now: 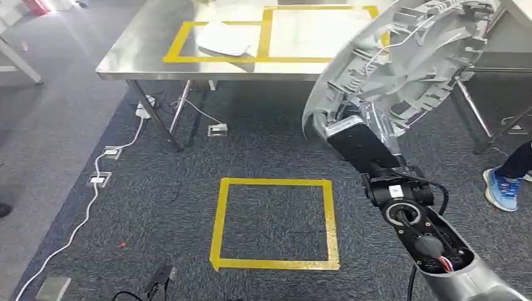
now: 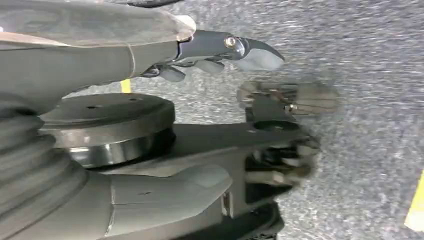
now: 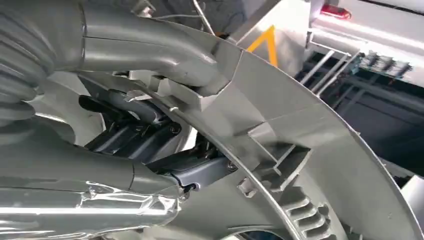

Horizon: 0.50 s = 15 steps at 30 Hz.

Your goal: Take the parts from the cabinet and place them on the table.

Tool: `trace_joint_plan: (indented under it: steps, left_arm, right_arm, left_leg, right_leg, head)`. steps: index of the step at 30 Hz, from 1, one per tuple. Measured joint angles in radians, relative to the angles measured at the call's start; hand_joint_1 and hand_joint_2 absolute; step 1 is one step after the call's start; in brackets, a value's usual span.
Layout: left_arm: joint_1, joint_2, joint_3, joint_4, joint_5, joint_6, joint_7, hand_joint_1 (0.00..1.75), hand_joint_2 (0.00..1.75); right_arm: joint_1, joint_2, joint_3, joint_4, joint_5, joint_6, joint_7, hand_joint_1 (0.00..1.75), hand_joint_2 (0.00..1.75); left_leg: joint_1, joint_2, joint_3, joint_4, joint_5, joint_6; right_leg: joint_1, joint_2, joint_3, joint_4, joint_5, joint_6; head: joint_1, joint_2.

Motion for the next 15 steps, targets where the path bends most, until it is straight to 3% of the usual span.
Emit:
trace_joint_plan:
  steps: [1,4,6,7,9,10,11,12,14,15]
  left_arm:
    - [0.0,0.002,0.0,0.0,0.0,0.0,0.0,0.0,1.75]
    - [-0.001,0.002,0.0,0.0,0.0,0.0,0.0,0.0,1.75]
    - [-0.001,0.0,0.0,0.0,0.0,0.001,0.0,0.0,1.75]
    - [-0.002,0.0,0.0,0.0,0.0,0.001,0.0,0.0,1.75]
    - [-0.001,-0.001,0.0,0.0,-0.001,0.001,0.0,0.0,1.75]
    - [0.001,-0.002,0.0,0.0,-0.002,0.001,0.0,0.0,1.75]
    - [0.002,-0.002,0.0,0.0,-0.003,0.001,0.0,0.0,1.75]
    - [0.003,-0.002,0.0,0.0,-0.005,0.001,0.0,0.0,1.75]
    - [0.004,-0.004,0.0,0.0,-0.01,0.0,0.002,0.0,1.75]
    - [0.003,-0.004,0.0,0.0,-0.013,0.0,0.002,0.0,1.75]
  right_arm:
    - [-0.001,0.0,0.0,0.0,0.0,0.0,-0.001,1.75,1.75]
    - [0.0,0.0,0.0,0.0,-0.002,0.0,0.0,1.75,1.75]
    - [-0.001,0.0,0.0,-0.001,-0.003,0.001,0.0,1.75,1.75]
    - [-0.003,0.0,0.0,-0.001,-0.003,0.001,-0.001,1.75,1.75]
    - [0.0,0.0,0.0,-0.001,-0.003,0.002,-0.001,1.75,1.75]
    - [0.003,0.0,0.0,0.0,-0.004,0.002,0.001,1.75,1.75]
    - [0.009,0.0,0.0,0.0,-0.005,0.002,0.001,1.75,1.75]
    - [0.012,0.0,0.0,0.0,-0.005,0.002,0.001,1.75,1.75]
    - [0.012,0.0,-0.001,0.0,-0.005,0.001,0.004,1.75,1.75]
    - [0.012,0.0,0.0,-0.001,-0.005,0.001,0.004,1.75,1.75]
  left_leg:
    - [-0.008,0.001,0.014,-0.013,-0.016,0.004]
    - [-0.009,0.0,0.016,-0.017,-0.028,0.012]
    - [0.002,-0.001,0.036,-0.036,-0.03,0.02]
    - [0.002,-0.001,0.041,-0.038,-0.034,0.027]
    - [0.002,-0.001,0.048,-0.037,-0.042,0.032]
    - [0.002,-0.001,0.053,-0.037,-0.047,0.032]
    - [0.002,-0.002,0.06,-0.036,-0.053,0.032]
    - [0.003,-0.005,0.069,-0.035,-0.06,0.03]
    - [0.004,-0.008,0.095,-0.03,-0.079,0.023]
    - [0.004,-0.009,0.104,-0.028,-0.089,0.018]
  right_leg:
    - [0.009,0.002,0.0,0.003,-0.006,0.008]
    - [0.005,0.002,0.006,-0.006,-0.013,0.019]
    - [0.003,-0.003,0.008,0.015,-0.033,0.031]
    - [0.005,-0.004,-0.021,0.076,-0.066,0.033]
    - [0.005,-0.004,-0.115,0.252,-0.138,0.037]
    - [0.005,-0.004,-0.156,0.319,-0.153,0.039]
    - [0.004,-0.005,-0.179,0.342,-0.141,0.04]
    - [0.002,-0.006,-0.176,0.311,-0.101,0.042]
    - [-0.002,-0.006,-0.112,0.13,0.03,0.042]
    - [-0.004,-0.007,-0.084,0.043,0.075,0.041]
  head:
    - [-0.001,0.0]
    - [0.007,0.0]
    - [0.009,0.0]
    - [0.016,0.0]
    - [0.026,0.0]
    - [0.027,0.0]
    - [0.029,0.0]
    - [0.032,0.0]
    - [0.037,0.0]
    - [0.038,0.0]
